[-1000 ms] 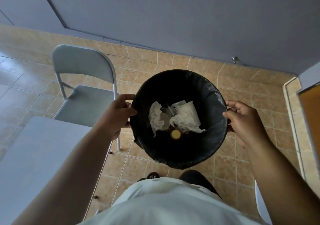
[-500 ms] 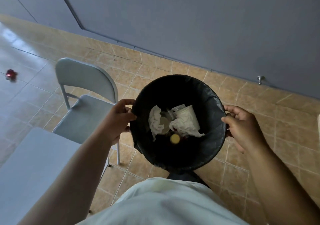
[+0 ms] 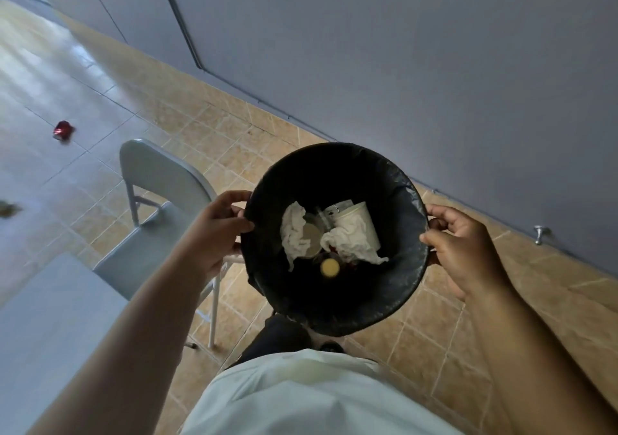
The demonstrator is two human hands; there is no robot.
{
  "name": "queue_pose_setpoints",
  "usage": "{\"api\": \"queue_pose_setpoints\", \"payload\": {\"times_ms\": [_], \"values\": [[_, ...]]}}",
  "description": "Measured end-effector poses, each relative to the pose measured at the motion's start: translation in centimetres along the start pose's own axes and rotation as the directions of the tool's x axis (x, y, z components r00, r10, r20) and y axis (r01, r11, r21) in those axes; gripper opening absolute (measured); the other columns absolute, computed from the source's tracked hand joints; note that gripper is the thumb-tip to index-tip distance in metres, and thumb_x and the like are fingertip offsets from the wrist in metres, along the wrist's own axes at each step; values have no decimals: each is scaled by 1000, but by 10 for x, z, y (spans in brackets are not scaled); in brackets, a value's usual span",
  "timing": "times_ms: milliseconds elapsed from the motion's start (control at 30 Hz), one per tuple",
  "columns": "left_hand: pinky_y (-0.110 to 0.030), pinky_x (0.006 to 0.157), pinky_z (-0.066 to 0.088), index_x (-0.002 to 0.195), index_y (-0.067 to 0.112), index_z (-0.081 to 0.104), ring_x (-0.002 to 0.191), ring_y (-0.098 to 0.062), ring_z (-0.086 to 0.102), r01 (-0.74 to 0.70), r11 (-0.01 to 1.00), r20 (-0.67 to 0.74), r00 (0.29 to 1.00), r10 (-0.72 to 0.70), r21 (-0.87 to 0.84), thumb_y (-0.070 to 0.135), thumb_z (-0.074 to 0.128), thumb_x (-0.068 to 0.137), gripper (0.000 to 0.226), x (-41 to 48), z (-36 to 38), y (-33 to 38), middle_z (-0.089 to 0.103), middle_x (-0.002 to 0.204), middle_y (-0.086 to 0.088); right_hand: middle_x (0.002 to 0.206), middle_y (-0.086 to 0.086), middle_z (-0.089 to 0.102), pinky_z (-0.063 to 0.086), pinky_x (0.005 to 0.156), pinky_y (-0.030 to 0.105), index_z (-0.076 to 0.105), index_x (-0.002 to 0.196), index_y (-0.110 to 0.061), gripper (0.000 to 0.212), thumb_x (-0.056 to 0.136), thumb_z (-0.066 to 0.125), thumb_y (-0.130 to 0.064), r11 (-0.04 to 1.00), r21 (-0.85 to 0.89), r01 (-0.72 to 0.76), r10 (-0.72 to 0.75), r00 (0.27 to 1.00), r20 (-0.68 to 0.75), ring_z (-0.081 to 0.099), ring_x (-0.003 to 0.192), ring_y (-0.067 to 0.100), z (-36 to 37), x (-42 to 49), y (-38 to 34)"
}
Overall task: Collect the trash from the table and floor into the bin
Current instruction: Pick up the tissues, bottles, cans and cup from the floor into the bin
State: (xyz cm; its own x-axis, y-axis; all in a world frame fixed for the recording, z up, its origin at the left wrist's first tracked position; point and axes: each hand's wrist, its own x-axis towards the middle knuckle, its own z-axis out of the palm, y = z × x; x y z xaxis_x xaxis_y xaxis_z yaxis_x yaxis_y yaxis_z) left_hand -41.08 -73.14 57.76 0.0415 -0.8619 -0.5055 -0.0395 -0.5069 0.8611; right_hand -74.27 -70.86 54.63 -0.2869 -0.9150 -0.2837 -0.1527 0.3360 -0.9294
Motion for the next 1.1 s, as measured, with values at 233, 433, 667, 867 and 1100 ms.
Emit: {"api": "queue_pose_setpoints", "payload": {"times_ms": [233,433,667,867,1100], "values": [[-57,94,52,117,15,61,98,-32,58,39,999,-30,999,-39,-19,-14,47,91,42,80,-11,30,55,107,-18,75,3,53,50,63,39,67,116,-27,50,79,57,6,996,-86,13,-10,999,36,56,71,24,35,91,-21],[-55,87,55,117,15,62,96,-33,59,49,998,-35,998,-50,-48,-15,48,89,43,167,-25,70,55,101,-18,67,-8,51,47,61,39,67,97,-42,51,80,58,6,991,-137,12,-8,1000,30,52,68,23,67,173,-58],[-55,84,56,116,17,62,94,-30,60,10,999,-35,999,-12,-44,-15,50,87,45,260,-40,126,55,99,-15,78,-3,59,52,64,38,63,125,-23,51,84,59,7,991,-130,18,-21,999,-26,60,76,23,105,268,-103],[-57,85,56,113,17,63,96,-33,60,9,998,-82,997,-14,-66,-15,49,87,44,316,-58,160,56,102,-16,83,6,59,53,62,37,63,123,-21,51,84,56,10,991,-131,34,-29,999,41,60,74,21,141,335,-141],[-58,88,53,112,18,64,95,-32,59,33,992,-236,970,-62,-123,-13,50,87,42,381,-70,183,55,100,-15,75,3,56,52,61,38,66,121,-17,47,83,56,8,980,-181,82,-45,979,199,58,70,22,191,445,-169]]}}
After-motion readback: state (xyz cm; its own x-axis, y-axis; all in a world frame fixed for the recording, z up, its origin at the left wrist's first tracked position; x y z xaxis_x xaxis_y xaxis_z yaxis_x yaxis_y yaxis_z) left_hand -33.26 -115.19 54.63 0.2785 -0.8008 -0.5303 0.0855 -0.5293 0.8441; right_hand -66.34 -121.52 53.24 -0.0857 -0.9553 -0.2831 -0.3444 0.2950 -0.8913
